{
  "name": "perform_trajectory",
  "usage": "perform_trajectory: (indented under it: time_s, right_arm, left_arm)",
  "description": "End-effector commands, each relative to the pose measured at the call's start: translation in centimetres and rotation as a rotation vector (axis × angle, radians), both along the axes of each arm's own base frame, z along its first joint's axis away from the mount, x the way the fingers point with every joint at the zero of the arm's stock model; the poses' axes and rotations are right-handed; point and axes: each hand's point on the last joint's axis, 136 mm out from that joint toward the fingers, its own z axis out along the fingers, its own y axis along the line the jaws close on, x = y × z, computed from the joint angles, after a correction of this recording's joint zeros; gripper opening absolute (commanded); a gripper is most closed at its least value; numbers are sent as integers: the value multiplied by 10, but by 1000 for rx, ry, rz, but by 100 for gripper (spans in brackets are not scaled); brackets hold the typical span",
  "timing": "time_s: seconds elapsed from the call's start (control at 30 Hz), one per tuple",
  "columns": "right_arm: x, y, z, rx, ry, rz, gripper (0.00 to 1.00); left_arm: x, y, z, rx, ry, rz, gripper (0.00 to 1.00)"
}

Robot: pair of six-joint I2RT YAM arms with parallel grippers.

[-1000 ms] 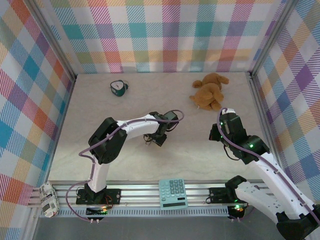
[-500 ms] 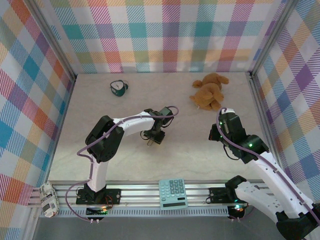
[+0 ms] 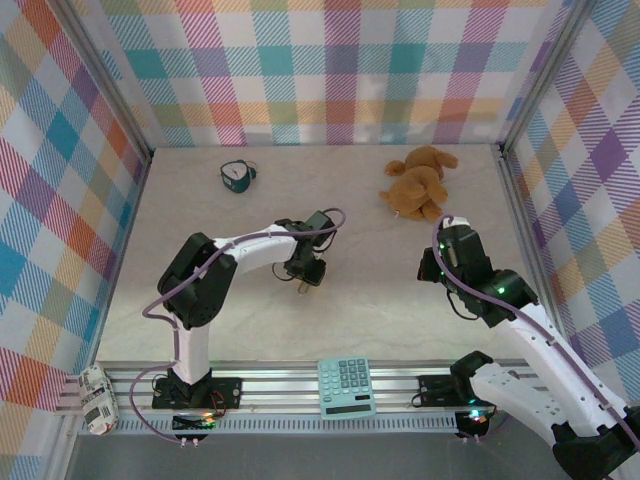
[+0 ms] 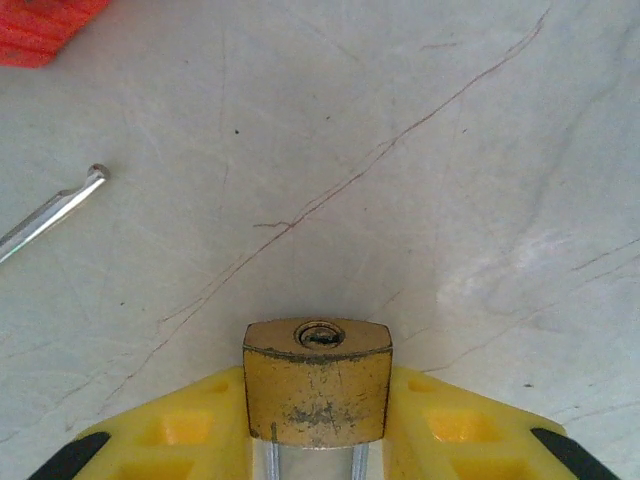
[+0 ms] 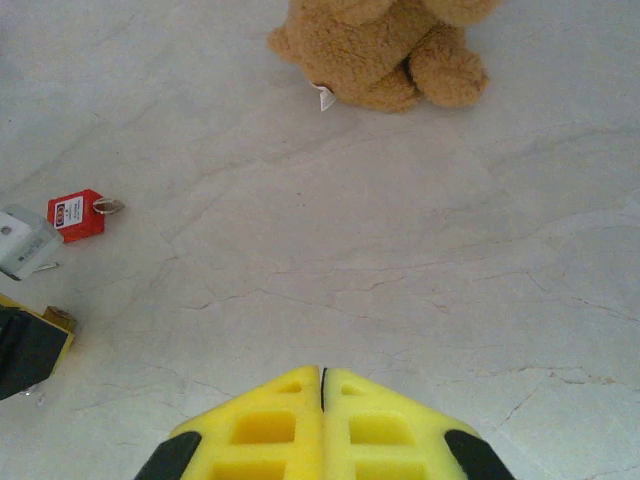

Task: Unlock with the key

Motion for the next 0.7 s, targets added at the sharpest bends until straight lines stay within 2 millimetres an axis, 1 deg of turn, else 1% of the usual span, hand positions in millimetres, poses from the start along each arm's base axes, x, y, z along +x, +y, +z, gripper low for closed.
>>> perform_trajectory:
  time_s: [0.0,0.03,0.1,0.2,0.27,0.33,0.37,0.53,0.67]
  right_arm:
    - [2,1,11,14,-28,7,0]
    - [1,1,11,15,-27,7,0]
    - [1,1,8,14,-21,7,0]
    - [2,5,0,25,-6,13,0]
    - [2,12,-9,51,14,35,0]
    - [2,22,-18,91,41,62,0]
    - [1,28,-24,111,61,74,0]
    - [2,52,-52,201,139,135,0]
    - [4,60,-68,233,176,148,0]
  left_arm:
    - [-18,-36,13,-247,94,6,32]
    - [-21,-47,19,-319,109,3,32]
    - [-25,-62,30,-416,132,-2,32]
    - [-25,-76,41,-520,141,3,32]
    - [-25,-84,48,-576,155,4,32]
    - [-28,-88,48,-599,178,7,32]
    - [-24,-93,53,-634,161,-2,31]
    - [-29,-101,59,-723,181,-16,31]
    - [-29,-101,63,-768,179,-16,31]
